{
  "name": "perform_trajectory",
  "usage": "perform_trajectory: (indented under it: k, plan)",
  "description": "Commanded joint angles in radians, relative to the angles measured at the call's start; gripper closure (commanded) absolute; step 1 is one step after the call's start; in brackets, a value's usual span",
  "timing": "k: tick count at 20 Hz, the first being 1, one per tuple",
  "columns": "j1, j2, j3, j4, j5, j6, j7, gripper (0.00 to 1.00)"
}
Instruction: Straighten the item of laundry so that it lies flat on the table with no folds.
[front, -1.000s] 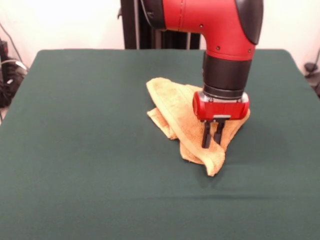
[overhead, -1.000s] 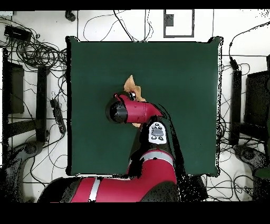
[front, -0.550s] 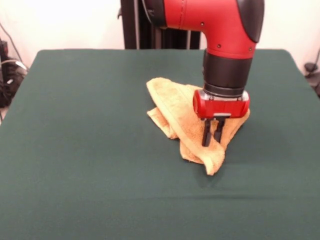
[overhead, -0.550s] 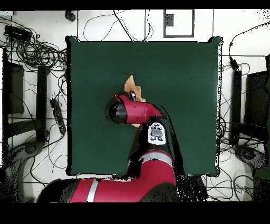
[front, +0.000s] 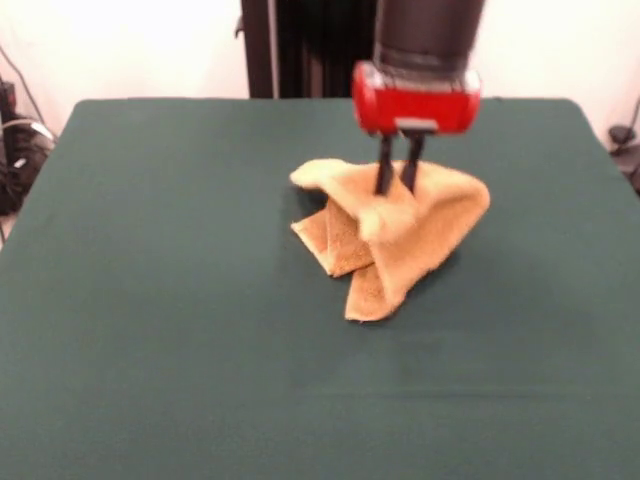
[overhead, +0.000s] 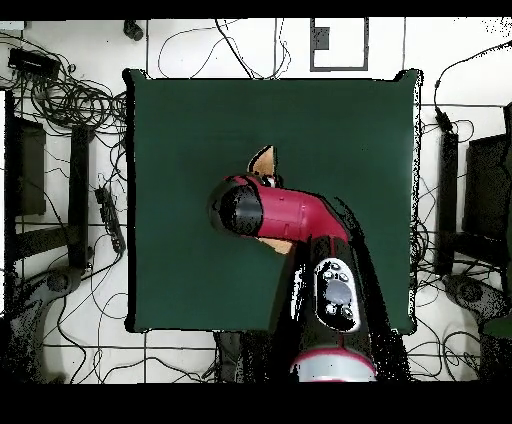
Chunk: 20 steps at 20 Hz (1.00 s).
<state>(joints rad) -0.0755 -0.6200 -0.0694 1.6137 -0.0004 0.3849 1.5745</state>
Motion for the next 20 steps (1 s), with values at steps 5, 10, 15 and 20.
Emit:
perform_trajectory:
  k: [5,10,15,20]
  plan:
    - [-0.091,-0.122,0.140,0.037,0.004,0.183,0.009,1.00]
    - [-0.161,-0.078,0.182,-0.043,-0.032,0.196,-0.068,1.00]
    - [-0.177,-0.064,0.196,-0.190,-0.068,0.305,-0.131,1.00]
    - [-0.183,-0.052,0.222,-0.314,-0.100,0.421,-0.158,1.00]
